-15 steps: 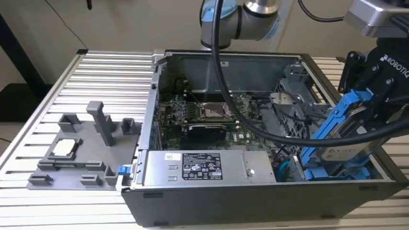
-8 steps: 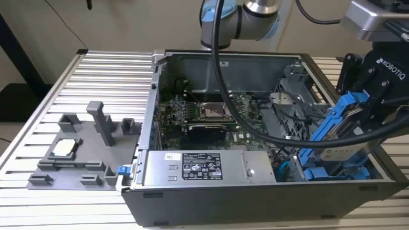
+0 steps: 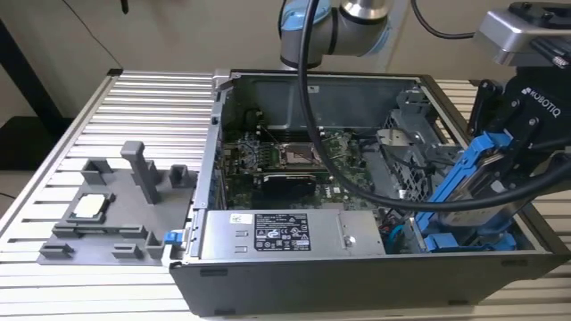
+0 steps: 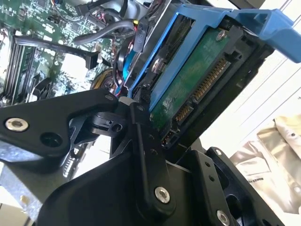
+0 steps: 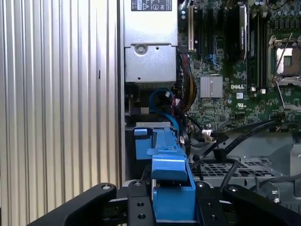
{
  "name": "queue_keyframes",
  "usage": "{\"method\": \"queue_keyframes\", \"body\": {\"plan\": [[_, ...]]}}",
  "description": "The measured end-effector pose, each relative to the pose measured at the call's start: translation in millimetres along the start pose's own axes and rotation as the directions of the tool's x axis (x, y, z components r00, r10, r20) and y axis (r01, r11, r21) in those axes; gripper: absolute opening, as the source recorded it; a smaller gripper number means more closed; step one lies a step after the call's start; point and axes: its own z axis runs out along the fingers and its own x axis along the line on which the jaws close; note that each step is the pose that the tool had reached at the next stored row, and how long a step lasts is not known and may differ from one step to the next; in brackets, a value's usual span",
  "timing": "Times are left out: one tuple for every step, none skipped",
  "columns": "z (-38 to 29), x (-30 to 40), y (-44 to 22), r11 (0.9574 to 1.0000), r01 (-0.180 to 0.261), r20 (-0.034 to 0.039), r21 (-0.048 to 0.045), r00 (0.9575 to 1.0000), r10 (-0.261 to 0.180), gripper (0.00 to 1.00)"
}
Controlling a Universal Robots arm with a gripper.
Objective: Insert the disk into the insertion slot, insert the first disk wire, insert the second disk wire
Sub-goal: 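Insert the disk into the insertion slot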
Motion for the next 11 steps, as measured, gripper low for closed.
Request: {"method": "queue_keyframes", "body": {"plan": [[1.1,-0.2,-0.1,1.0,0.0,0.0002,0.0,1.0,0.0,0.33],[2.3,-0.5,-0.2,1.0,0.0,0.0003,0.0001,1.0,0.0,0.33],[3.8,-0.8,-0.3,1.0,0.0,0.0007,0.0001,1.0,0.0,0.33],[5.2,-1.0,-0.4,1.0,0.0,0.0008,0.0,1.0,0.0,0.33],[6.9,-1.2,-0.5,1.0,0.0,0.0009,0.0,1.0,0.0,0.33],[8.8,-1.4,-0.7,1.0,0.0,0.0011,0.0,1.0,0.0,0.33],[10.8,-1.6,-0.8,1.0,0.0,0.0014,0.0,1.0,0.0,0.33],[12.5,-1.6,-1.0,1.0,0.0,0.0013,0.0,1.0,0.0,0.33],[14.3,-1.7,-1.2,1.0,0.0,0.0012,-0.0001,1.0,0.0,0.33],[15.9,-1.8,-1.3,1.0,0.0,0.0011,0.0,1.0,0.0,0.33],[17.8,-1.8,-1.5,1.0,0.0,0.0012,0.0,1.0,0.0,0.33]]}}
